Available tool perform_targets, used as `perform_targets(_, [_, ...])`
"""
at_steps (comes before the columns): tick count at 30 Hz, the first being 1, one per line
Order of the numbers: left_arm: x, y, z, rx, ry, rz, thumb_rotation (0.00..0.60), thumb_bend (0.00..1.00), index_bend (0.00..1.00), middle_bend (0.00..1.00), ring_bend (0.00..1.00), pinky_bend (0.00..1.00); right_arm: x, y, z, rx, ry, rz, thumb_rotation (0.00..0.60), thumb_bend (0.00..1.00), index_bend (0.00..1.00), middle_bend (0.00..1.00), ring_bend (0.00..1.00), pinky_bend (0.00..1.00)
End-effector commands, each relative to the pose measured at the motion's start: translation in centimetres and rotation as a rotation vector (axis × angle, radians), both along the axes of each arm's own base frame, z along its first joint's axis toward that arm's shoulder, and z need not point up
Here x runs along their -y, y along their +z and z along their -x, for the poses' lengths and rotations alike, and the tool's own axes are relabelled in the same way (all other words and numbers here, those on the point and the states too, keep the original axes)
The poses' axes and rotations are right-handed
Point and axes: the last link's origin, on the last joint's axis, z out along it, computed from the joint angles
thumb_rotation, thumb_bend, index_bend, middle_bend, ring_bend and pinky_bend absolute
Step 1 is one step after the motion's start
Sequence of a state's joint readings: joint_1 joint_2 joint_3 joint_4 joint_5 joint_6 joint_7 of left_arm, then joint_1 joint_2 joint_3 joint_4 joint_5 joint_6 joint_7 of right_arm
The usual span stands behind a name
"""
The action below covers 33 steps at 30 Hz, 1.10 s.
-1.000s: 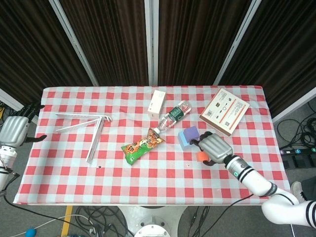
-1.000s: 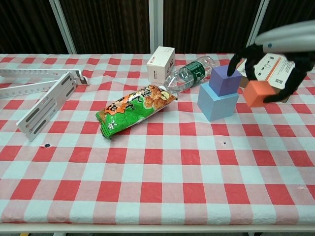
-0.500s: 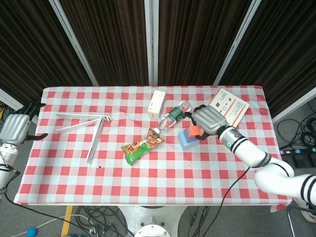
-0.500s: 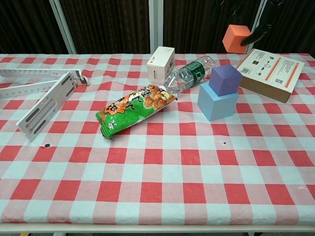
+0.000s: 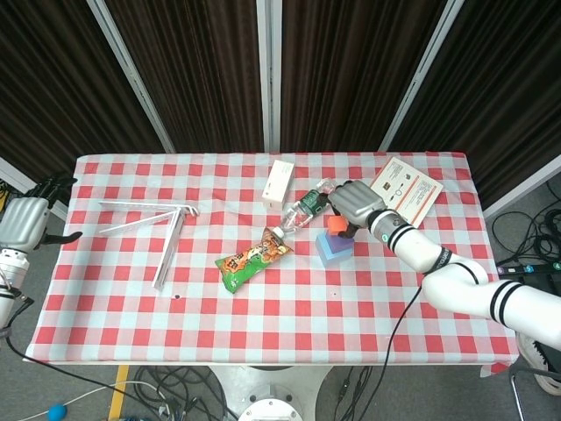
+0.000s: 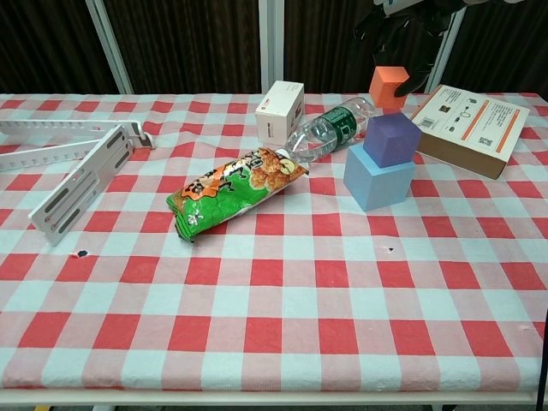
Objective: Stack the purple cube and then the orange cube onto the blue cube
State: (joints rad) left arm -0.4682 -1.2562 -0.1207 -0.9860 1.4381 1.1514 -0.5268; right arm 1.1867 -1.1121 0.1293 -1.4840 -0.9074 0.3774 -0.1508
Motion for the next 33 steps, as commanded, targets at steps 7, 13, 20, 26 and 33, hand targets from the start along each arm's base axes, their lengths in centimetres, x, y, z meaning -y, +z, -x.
perform_targets(7, [0.0, -0.3, -0.2, -0.001, -0.012, 0.004, 0.6, 0.07, 0.21, 0.19, 0.16, 0.29, -0.2, 0.6, 0.9, -0.047, -0.02, -0.022, 0.6, 0.14, 0.24, 0.51, 0.25, 0.21])
perform_targets(13, [0.0, -0.5, -0.2, -0.003, -0.014, 0.005, 0.6, 0.07, 0.21, 0.18, 0.16, 0.29, -0.1, 0.0, 1.3, -0.045, -0.04, -0.041, 0.6, 0.15, 0.24, 0.51, 0.25, 0.21])
perform_targets(20, [0.0, -0.5, 0.0, -0.008, -0.011, 0.008, 0.6, 0.07, 0.21, 0.19, 0.16, 0.29, 0.1, -0.9, 1.7, -0.055, -0.049, -0.061, 0.6, 0.15, 0.24, 0.51, 0.25, 0.21])
perform_targets(26, [-0.1, -0.6, 0.2, -0.008, -0.006, 0.008, 0.6, 0.07, 0.21, 0.19, 0.16, 0.29, 0.4, -1.0, 2.0, -0.056, -0.045, -0.054, 0.6, 0.15, 0.24, 0.51, 0.25, 0.21])
perform_targets(33, [-0.3, -0.6, 0.2, -0.011, -0.008, 0.004, 0.6, 0.07, 0.21, 0.19, 0.16, 0.29, 0.7, -1.1, 1.8, -0.05, -0.046, -0.052, 0.6, 0.15, 0.24, 0.51, 0.25, 0.21])
